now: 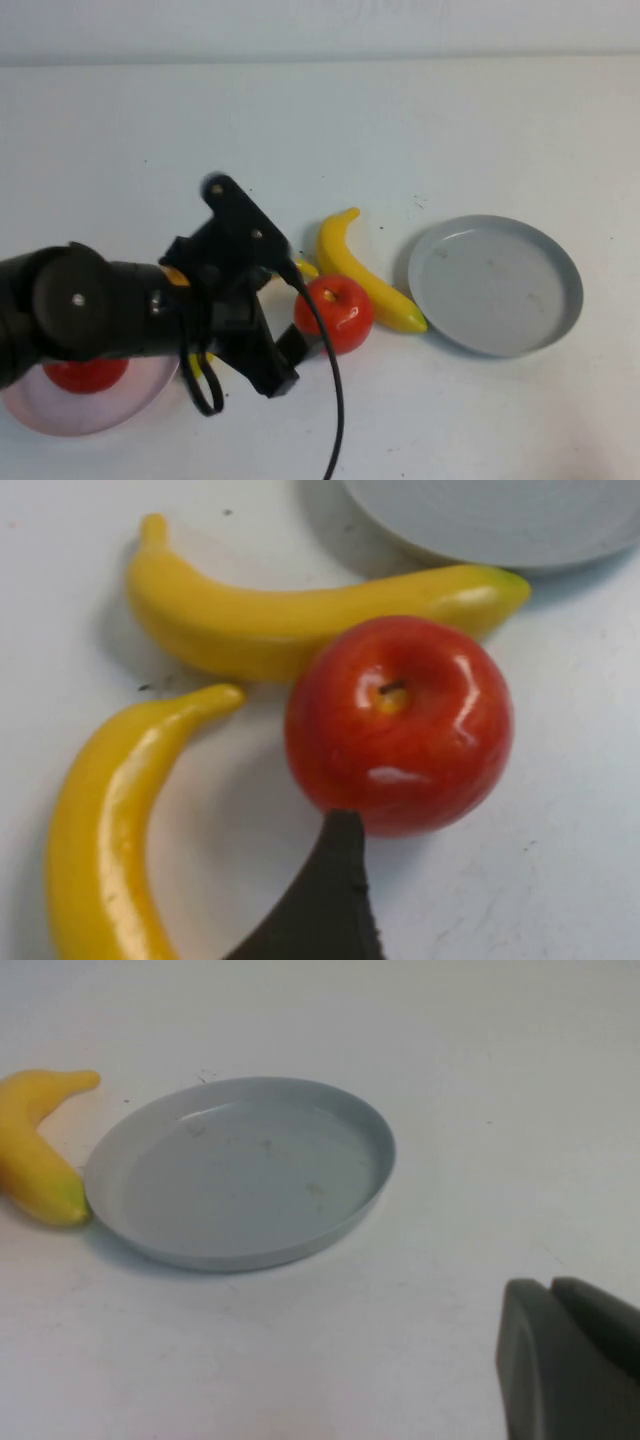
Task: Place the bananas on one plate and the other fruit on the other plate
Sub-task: Put one type of fruit in the left plate
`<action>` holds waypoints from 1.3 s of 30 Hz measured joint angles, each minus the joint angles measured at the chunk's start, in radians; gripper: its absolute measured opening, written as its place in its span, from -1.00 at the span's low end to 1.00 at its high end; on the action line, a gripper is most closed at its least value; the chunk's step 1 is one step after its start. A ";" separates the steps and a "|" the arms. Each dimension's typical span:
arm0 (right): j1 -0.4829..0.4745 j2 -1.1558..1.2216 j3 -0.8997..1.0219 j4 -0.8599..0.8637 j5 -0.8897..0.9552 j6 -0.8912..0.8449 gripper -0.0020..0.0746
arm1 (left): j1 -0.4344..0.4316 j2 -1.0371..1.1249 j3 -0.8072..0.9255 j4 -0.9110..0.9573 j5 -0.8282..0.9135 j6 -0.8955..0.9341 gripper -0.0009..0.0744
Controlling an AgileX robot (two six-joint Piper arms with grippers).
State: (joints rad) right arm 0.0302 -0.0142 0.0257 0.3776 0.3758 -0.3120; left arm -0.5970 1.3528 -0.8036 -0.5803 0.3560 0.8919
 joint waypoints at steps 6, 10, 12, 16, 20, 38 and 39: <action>0.000 0.000 0.000 0.000 0.000 0.000 -0.99 | -0.082 0.115 -0.035 -0.010 -0.012 0.119 0.80; 0.000 0.000 0.000 0.000 0.000 0.000 -0.99 | -0.092 0.150 -0.091 -0.013 -0.012 0.156 0.80; 0.000 0.000 0.000 0.000 0.000 0.000 -0.99 | -0.092 0.161 -0.112 -0.013 -0.017 0.170 0.80; 0.000 0.000 0.000 0.000 0.000 0.000 -0.99 | -0.092 0.193 -0.146 -0.013 -0.019 0.176 0.80; 0.000 0.000 0.000 0.000 0.000 0.000 -0.99 | -0.092 0.240 -0.176 -0.013 -0.019 0.167 0.80; 0.000 0.000 0.000 0.000 0.000 0.000 -0.99 | -0.004 0.268 -0.239 -0.033 0.021 0.054 0.78; 0.000 0.000 0.000 0.000 0.000 0.000 -0.99 | -0.004 0.268 -0.239 -0.040 0.024 0.054 0.78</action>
State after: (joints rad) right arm 0.0302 -0.0142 0.0257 0.3776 0.3758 -0.3120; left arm -0.6012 1.6206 -1.0428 -0.6207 0.3796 0.9455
